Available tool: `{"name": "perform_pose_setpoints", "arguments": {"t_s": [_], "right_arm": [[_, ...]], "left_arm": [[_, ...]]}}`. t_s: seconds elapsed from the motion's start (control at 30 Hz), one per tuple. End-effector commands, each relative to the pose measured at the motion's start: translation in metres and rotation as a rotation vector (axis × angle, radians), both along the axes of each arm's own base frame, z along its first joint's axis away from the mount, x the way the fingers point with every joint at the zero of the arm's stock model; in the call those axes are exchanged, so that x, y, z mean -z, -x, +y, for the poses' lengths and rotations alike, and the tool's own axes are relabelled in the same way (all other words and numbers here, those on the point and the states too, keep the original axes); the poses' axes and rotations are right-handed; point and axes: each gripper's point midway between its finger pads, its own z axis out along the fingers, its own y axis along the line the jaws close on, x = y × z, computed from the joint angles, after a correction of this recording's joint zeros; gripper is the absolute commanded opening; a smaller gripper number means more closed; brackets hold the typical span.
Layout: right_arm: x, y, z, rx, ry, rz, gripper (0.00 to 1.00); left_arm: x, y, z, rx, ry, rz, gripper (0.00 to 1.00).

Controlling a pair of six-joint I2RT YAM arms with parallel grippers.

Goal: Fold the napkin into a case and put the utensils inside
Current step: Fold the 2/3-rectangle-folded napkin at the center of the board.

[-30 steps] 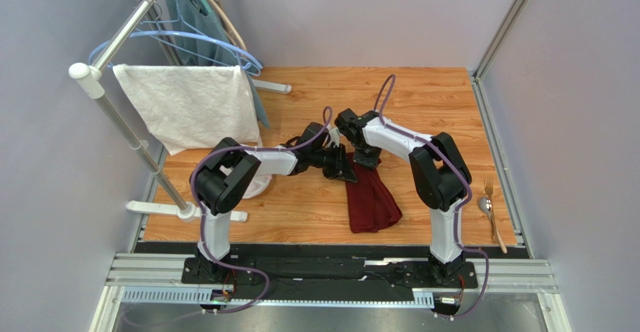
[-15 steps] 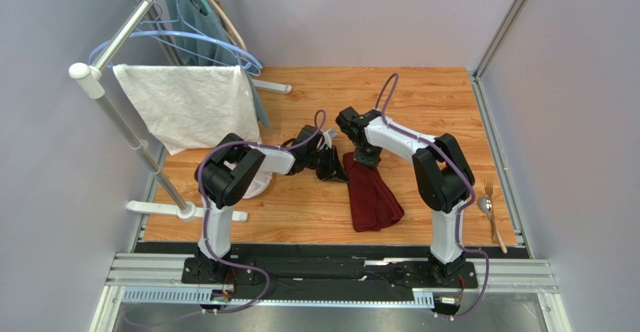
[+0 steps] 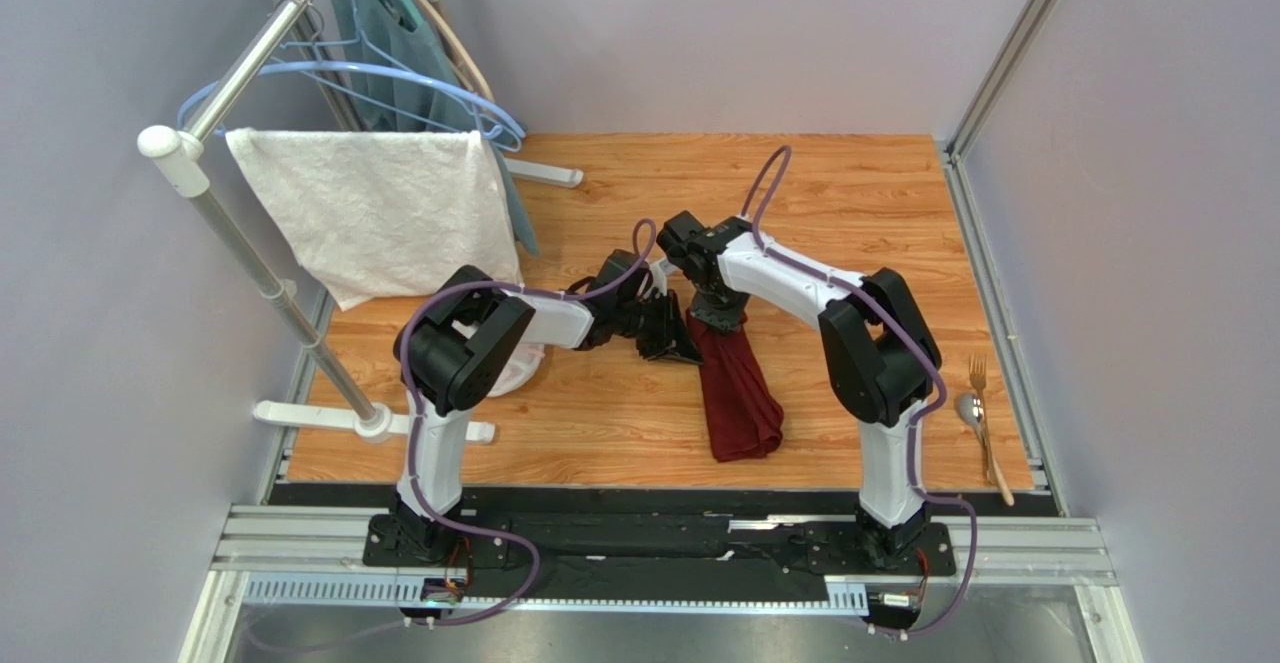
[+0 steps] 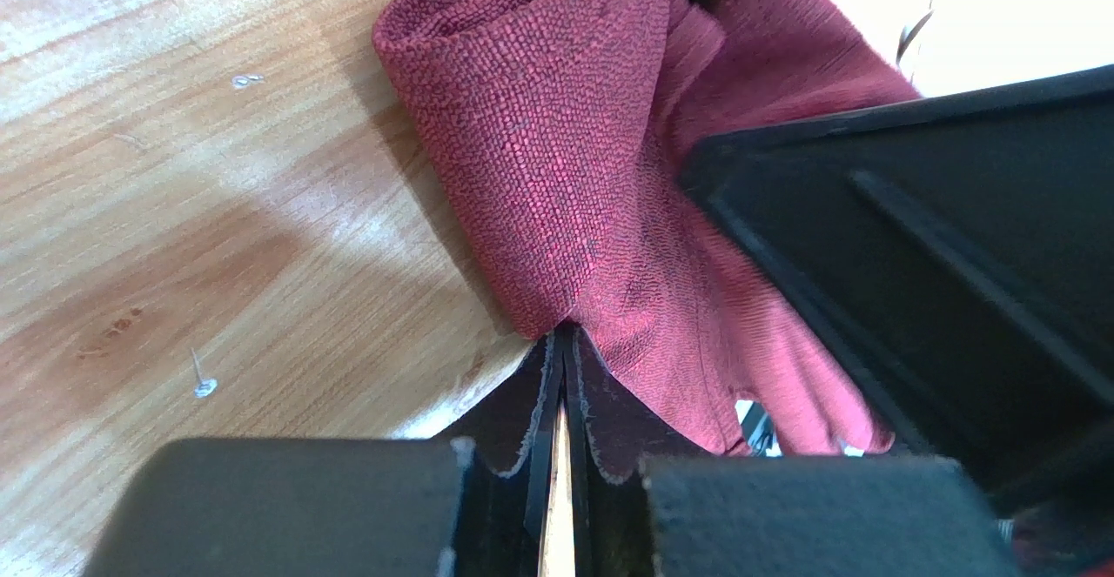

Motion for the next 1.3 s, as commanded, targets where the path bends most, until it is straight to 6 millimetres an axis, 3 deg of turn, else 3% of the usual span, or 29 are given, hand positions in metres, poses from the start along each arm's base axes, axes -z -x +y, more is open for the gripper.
{"name": "perform_pose_setpoints", "arguments": {"t_s": [0.0, 0.23, 0.27, 0.43, 0.47, 0.53, 0.57, 0.63, 0.77, 0.9, 1.13, 1.27], "right_arm": [[0.007, -0.009, 0.017, 0.036, -0.049, -0.018, 0.06], [0.015, -0.006, 0.026, -0.037, -0.136, -0.023, 0.13], [0.013, -0.007, 0.028, -0.05, -0.154, -0.033, 0.21], [0.01, -0.009, 0.03, -0.1, -0.234, -0.053, 0.24], [0.01, -0.009, 0.029, -0.102, -0.239, -0.05, 0.32], [0.009, -0.007, 0.027, -0.111, -0.255, -0.054, 0.38], [0.009, -0.008, 0.027, -0.111, -0.269, -0.061, 0.41], [0.007, -0.007, 0.031, -0.104, -0.321, -0.071, 0.42], [0.001, -0.006, 0.037, -0.076, -0.383, -0.073, 0.42], [-0.003, -0.004, 0.047, -0.042, -0.44, -0.063, 0.42], [0.006, 0.002, 0.042, 0.046, -0.436, -0.02, 0.39], [0.002, 0.0, 0.045, 0.043, -0.446, -0.026, 0.38]], "left_arm": [[0.004, -0.003, -0.002, 0.01, -0.023, -0.043, 0.09], [-0.005, 0.0, 0.002, 0.044, -0.015, -0.088, 0.1], [-0.008, 0.0, 0.003, 0.046, -0.008, -0.095, 0.11], [-0.02, 0.006, 0.008, 0.067, -0.002, -0.121, 0.29], [-0.029, 0.006, 0.008, 0.071, 0.009, -0.145, 0.3], [-0.031, 0.009, 0.013, 0.059, -0.005, -0.152, 0.46], [-0.035, 0.009, 0.015, 0.053, -0.002, -0.158, 0.6], [-0.036, 0.009, 0.014, 0.045, 0.0, -0.15, 0.77], [-0.033, 0.01, 0.003, 0.057, 0.036, -0.118, 0.98], [-0.021, 0.008, -0.005, 0.048, 0.019, -0.099, 0.99], [-0.006, 0.002, -0.007, 0.045, -0.043, -0.081, 0.98], [0.01, 0.001, -0.006, 0.033, -0.071, -0.044, 0.86]]}}
